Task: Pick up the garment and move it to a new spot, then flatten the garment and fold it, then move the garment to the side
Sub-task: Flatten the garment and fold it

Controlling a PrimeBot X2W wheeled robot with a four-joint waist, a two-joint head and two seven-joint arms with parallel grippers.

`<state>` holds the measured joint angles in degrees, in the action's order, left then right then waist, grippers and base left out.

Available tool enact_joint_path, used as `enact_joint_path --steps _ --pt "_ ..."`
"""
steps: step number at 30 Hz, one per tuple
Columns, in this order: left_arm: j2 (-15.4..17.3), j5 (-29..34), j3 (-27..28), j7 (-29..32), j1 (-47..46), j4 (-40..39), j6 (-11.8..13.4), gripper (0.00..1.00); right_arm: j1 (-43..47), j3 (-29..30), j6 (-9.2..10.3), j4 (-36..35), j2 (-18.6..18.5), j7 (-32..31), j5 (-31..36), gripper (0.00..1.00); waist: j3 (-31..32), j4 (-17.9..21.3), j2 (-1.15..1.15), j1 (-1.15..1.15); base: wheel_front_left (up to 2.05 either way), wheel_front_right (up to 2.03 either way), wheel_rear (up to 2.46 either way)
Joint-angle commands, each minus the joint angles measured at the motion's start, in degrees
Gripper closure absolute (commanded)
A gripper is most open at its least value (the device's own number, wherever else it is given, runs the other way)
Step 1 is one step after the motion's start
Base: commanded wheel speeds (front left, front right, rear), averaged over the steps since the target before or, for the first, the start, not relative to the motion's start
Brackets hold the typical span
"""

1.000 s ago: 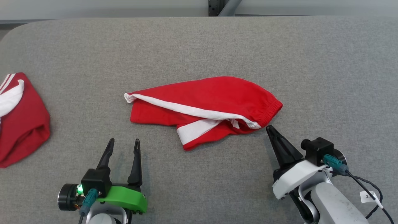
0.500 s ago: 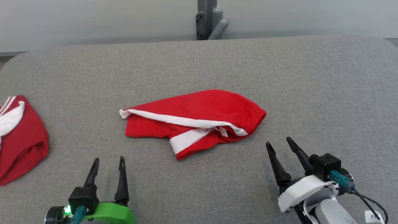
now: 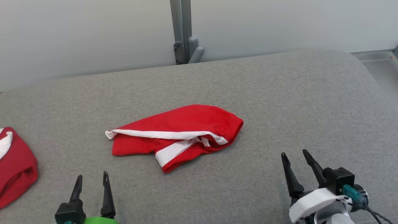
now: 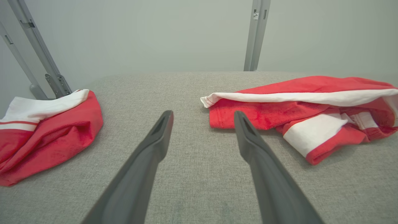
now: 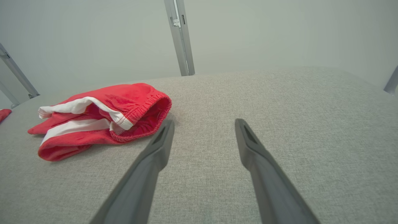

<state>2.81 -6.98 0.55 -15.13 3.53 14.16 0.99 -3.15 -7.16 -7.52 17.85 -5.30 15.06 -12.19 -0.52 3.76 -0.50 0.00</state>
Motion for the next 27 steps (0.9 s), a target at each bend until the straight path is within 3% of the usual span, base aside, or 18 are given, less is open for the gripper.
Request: enact_joint_path --steps 1,8,27 --pt "0.15 0.3 0.37 -0.02 0.97 -0.15 -0.01 0.0 0.75 0.28 0.05 -0.21 0.17 0.17 0.54 0.0 0.57 0.4 0.5 0.0 0.0 0.0 0.0" --pt "0.16 0.75 -1.26 -0.03 0.93 0.39 -0.59 0.0 0.62 -0.93 0.05 0.02 0.48 0.17 -0.44 0.0 -0.65 -1.64 0.5 0.0 0.0 0.0 0.0" --pt "0.15 -0.77 -8.23 -0.02 -5.99 -0.14 -0.46 0.0 -8.94 -8.72 0.06 4.92 -1.0 0.17 -4.75 0.0 -11.04 -12.82 0.5 0.0 0.0 0.0 0.0"
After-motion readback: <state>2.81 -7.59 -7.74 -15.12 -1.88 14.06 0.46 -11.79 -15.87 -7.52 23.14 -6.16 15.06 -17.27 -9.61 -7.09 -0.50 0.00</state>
